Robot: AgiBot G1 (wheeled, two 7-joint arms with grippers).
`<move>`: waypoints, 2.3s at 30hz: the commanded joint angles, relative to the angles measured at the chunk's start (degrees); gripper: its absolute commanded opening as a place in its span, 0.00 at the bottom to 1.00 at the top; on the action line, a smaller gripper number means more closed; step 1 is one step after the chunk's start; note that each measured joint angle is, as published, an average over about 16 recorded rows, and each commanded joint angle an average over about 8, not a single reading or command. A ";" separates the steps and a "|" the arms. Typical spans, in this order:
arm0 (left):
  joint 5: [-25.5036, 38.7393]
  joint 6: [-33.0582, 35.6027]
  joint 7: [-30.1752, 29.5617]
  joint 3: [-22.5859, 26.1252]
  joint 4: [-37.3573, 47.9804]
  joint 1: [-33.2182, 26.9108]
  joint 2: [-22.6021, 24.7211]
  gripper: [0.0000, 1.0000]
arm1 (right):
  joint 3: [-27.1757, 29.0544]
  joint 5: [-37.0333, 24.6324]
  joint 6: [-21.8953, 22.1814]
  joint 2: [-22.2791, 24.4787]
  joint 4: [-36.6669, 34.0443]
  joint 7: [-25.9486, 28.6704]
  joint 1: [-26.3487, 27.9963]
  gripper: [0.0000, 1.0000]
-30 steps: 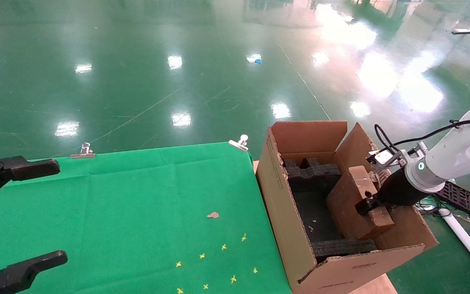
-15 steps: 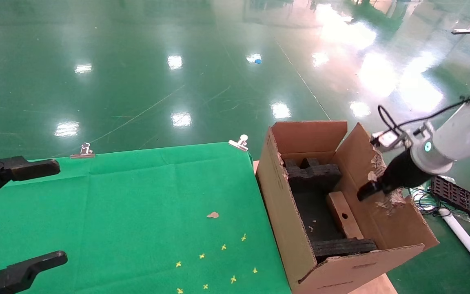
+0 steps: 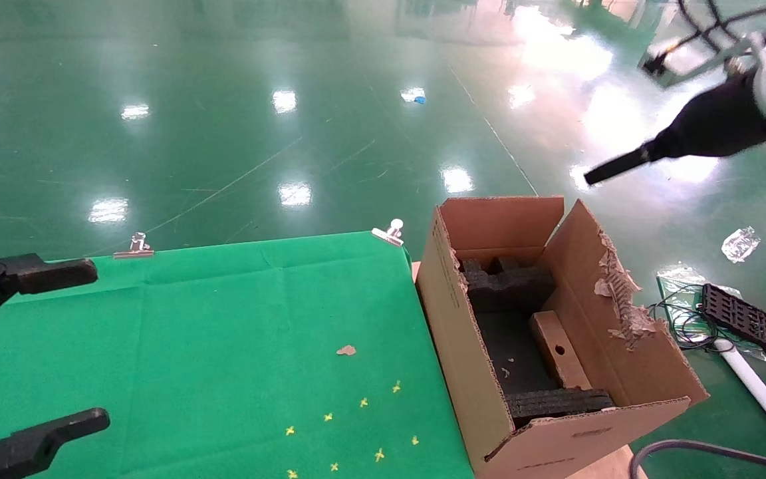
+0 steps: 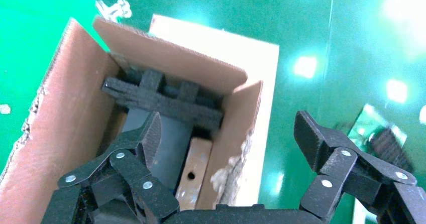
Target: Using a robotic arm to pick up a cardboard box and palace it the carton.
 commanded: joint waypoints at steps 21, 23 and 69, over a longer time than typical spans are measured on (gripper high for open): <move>-0.03 0.00 0.04 0.04 0.06 -0.03 -0.01 1.00 | 23.06 7.22 -3.09 4.17 18.73 -9.25 -15.63 1.00; -0.04 -0.01 0.04 0.04 0.06 -0.03 -0.01 1.00 | 25.92 8.10 -3.55 4.59 20.82 -10.19 -17.96 1.00; -0.10 -0.06 0.09 0.13 0.07 -0.04 -0.05 1.00 | 88.45 27.40 -13.59 13.82 66.60 -30.39 -68.90 1.00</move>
